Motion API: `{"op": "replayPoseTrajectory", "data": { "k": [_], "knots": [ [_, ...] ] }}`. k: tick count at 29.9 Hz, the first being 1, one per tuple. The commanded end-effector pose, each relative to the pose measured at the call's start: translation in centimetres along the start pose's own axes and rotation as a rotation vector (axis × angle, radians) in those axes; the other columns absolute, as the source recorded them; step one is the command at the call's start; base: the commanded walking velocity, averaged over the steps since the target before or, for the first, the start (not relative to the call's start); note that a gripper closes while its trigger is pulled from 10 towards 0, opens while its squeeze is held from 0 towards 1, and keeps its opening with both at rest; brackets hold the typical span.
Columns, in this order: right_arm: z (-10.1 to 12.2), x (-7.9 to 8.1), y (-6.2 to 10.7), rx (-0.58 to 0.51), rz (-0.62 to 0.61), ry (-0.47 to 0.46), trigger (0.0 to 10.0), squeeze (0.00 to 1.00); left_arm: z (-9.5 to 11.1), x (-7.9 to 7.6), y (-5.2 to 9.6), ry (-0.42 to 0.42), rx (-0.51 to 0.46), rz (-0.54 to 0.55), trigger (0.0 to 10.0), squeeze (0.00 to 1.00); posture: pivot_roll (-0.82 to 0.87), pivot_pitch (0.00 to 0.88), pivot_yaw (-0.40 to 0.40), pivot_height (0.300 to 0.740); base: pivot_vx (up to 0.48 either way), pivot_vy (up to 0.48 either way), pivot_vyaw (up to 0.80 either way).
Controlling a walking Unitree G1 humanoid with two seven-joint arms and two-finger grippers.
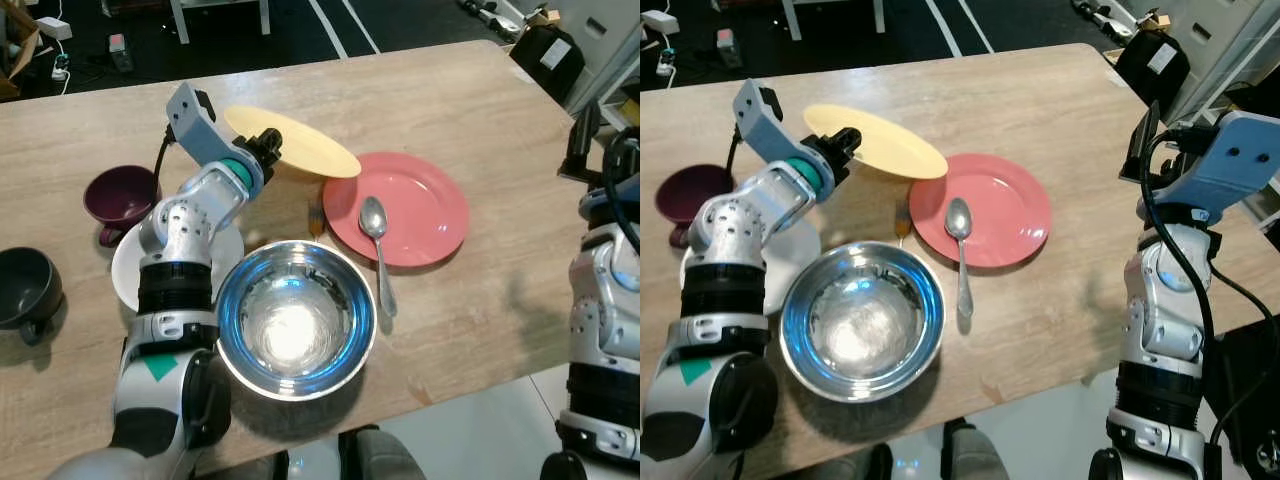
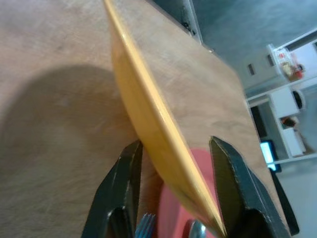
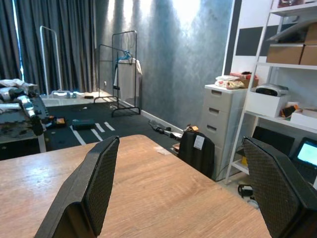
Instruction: Setting the table
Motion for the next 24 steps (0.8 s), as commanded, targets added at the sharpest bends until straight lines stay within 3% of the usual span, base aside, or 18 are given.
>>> {"op": "replayPoseTrajectory", "data": {
  "k": [1, 2, 3, 4, 5, 7, 9, 12, 24],
  "knots": [
    [-0.3, 0.0, 0.0, 0.017, -0.006, -0.01, 10.0, 0.0, -0.5, -2.7, 0.5, -0.058, 0.02, -0.136, 10.0, 1.0, 0.07, 0.102, 0.041, 0.74, 0.0, 0.0, 0.0],
    [-0.3, 0.0, 0.0, 0.017, -0.006, -0.01, 10.0, 0.0, -0.5, -2.7, 0.5, -0.058, 0.02, -0.136, 10.0, 1.0, 0.07, 0.102, 0.041, 0.74, 0.0, 0.0, 0.0],
    [-0.3, 0.0, 0.0, 0.017, -0.005, -0.011, 10.0, 0.0, -0.7, -3.5, 0.8, -0.075, 0.029, -0.18, 10.0, 0.36, 0.07, 0.102, 0.041, 0.74, 0.0, 0.0, 0.0],
    [-0.3, 0.0, 0.0, 0.017, -0.005, -0.011, 10.0, 0.0, -0.7, -3.5, 0.8, -0.075, 0.029, -0.18, 10.0, 0.36, 0.07, 0.102, 0.041, 0.74, 0.0, 0.0, 0.0],
    [-0.3, 0.0, 0.0, 0.016, -0.005, -0.013, 10.0, 0.0, -1.0, -4.5, 1.2, -0.095, 0.042, -0.239, 10.0, 0.0, 0.07, 0.099, 0.042, 0.74, 0.0, 0.0, 0.0],
    [-0.3, 0.1, -0.1, 0.015, -0.004, -0.014, 10.0, 0.0, -1.6, -6.2, 1.9, -0.093, 0.077, -0.341, 10.0, 0.0, 0.07, 0.098, 0.042, 0.74, 0.0, 0.0, 0.0],
    [-0.3, 0.1, -0.1, 0.015, -0.004, -0.014, 10.0, 0.0, -1.6, -6.2, 1.9, -0.093, 0.077, -0.341, 10.0, 0.0, 0.07, 0.098, 0.042, 0.74, 0.0, 0.0, 0.0],
    [-0.2, 0.2, -0.1, 0.012, -0.004, -0.016, 10.0, 0.0, -3.3, -8.4, 3.3, -0.099, 0.15, -0.473, 10.0, 0.0, 0.07, 0.096, 0.044, 0.74, 0.0, 0.0, 0.0],
    [-0.2, 0.2, -0.2, 0.009, -0.003, -0.019, 10.0, 0.0, -4.5, -9.2, 4.6, -0.148, 0.169, -0.551, 10.0, 0.0, 0.08, 0.082, 0.043, 0.74, 0.0, 0.0, 0.0]
  ]
}}
Point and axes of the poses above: a point about 5 cm out from each wrist's last joint towards the gripper, its own y axis pointing back from the gripper into the wrist, its own z axis along the axis of the wrist's last joint, x = y × z, the point moved 4 cm from there along -y, pointing out of the wrist towards the gripper, and after that the axes turned 7 degrees about y, right-handed, at the moved point
